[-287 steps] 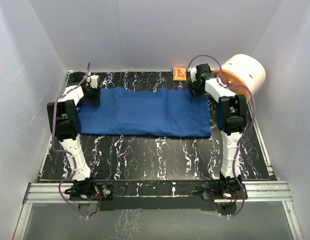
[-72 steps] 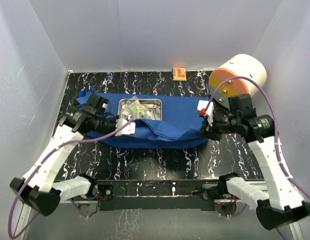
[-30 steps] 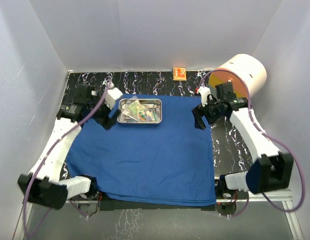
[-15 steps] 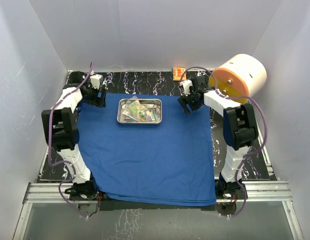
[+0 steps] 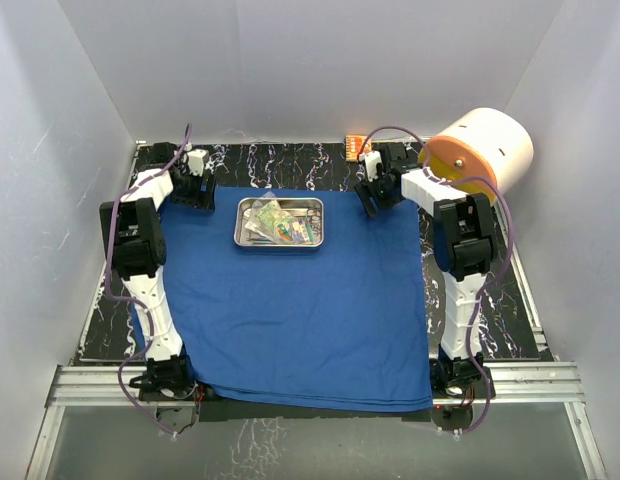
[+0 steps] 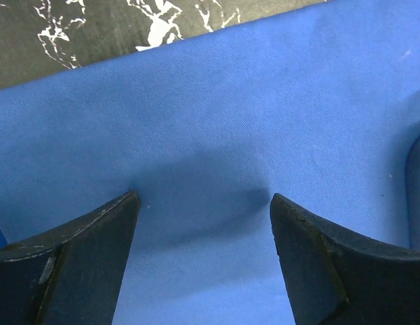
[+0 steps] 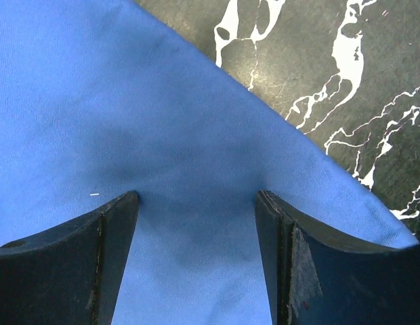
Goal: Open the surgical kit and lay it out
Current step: Smooth out the surgical kit at the center of the board.
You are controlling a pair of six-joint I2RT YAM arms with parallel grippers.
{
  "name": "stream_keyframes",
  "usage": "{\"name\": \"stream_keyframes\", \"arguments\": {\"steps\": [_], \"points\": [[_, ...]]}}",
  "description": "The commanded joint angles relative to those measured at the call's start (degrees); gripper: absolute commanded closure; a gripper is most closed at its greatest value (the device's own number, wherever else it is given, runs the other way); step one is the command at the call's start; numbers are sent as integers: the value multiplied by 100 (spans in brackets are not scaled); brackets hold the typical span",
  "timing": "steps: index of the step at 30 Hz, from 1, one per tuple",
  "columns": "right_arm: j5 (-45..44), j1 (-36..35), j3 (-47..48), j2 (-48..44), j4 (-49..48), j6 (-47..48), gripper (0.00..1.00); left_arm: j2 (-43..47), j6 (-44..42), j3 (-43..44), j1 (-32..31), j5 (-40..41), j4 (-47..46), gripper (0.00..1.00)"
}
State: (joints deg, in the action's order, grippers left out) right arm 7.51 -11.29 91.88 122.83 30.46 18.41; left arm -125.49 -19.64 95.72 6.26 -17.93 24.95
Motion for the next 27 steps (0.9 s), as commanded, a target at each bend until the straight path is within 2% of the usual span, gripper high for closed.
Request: {"name": "stream_keyframes", "arguments": {"steps": [1, 8, 20, 27], "points": [[-256, 140, 185, 529, 79, 8, 34, -252, 112, 112, 42, 209, 374, 23], [-240, 143, 702, 993, 294, 1, 44, -511, 262, 277, 39, 568, 374, 23], [-512, 136, 1905, 1988, 670, 133, 62, -1248, 575, 1226, 40, 856, 628, 24], [-717, 136, 2566, 2430, 767, 189, 67, -1623, 663, 1693, 35, 849, 727, 24]]}}
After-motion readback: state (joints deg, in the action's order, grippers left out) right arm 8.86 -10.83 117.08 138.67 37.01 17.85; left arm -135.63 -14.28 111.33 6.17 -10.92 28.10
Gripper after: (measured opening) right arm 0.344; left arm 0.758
